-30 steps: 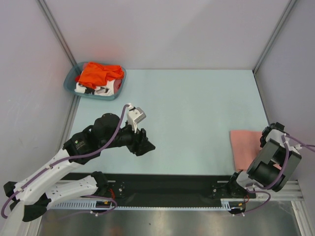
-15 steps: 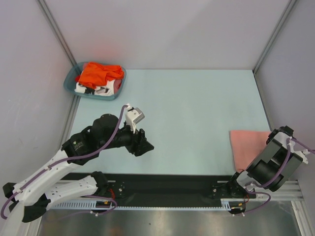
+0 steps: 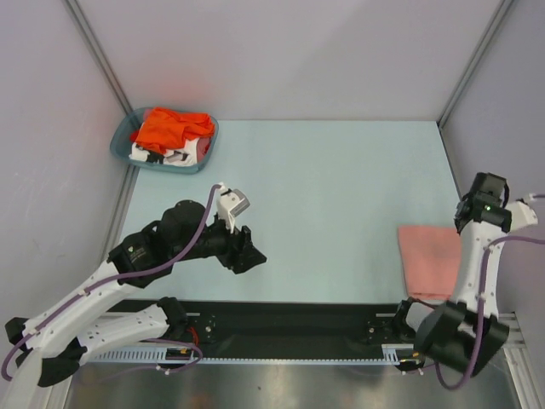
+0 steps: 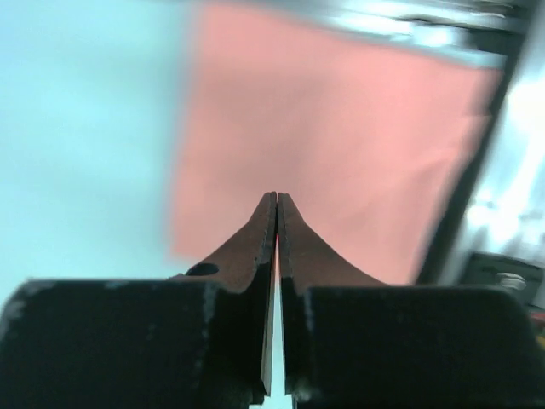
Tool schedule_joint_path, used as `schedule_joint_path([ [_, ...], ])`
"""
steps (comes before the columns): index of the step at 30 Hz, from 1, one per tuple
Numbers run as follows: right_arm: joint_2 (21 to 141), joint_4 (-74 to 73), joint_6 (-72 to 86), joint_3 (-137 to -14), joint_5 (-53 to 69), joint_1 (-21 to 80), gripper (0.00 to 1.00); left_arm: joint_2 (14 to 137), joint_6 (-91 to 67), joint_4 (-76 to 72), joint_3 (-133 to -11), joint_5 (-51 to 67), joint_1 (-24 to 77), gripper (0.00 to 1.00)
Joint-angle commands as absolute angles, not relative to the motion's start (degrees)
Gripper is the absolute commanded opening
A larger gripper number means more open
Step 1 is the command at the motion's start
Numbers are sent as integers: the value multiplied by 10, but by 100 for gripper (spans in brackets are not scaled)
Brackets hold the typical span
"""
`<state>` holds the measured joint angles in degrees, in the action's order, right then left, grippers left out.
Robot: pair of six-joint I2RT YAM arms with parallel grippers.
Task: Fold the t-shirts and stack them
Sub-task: Reset both grippers
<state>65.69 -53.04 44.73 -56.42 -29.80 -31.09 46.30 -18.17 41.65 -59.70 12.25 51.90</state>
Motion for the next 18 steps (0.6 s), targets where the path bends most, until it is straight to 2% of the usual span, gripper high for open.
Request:
schedule_joint_path([
  [1,563,-554,453,-610,-165,-196,4,450,-209,401,-573,132,514,67],
  [3,534,-502,445,-606,-23,-160,9,433,-233,396,-549,124,514,69],
  [6,463,-404,476,-542,85,-49,16,406,-270,373,-506,112,513,73],
  [7,430,-394,489,-526,85,15,21,385,-279,364,-492,111,513,74],
  [9,401,-356,520,-455,94,75,31,367,-315,340,-454,106,512,76],
  [10,376,-346,532,-426,102,122,32,349,-328,331,-439,105,512,77],
  [14,321,-322,580,-320,90,219,45,286,-421,267,-344,91,512,83],
  [16,302,-314,597,-281,89,245,52,232,-455,237,-305,87,512,84],
  [17,289,-315,603,-272,91,259,54,211,-491,207,-265,83,512,89],
  [18,287,-312,606,-255,97,263,60,184,-510,193,-244,71,512,89],
])
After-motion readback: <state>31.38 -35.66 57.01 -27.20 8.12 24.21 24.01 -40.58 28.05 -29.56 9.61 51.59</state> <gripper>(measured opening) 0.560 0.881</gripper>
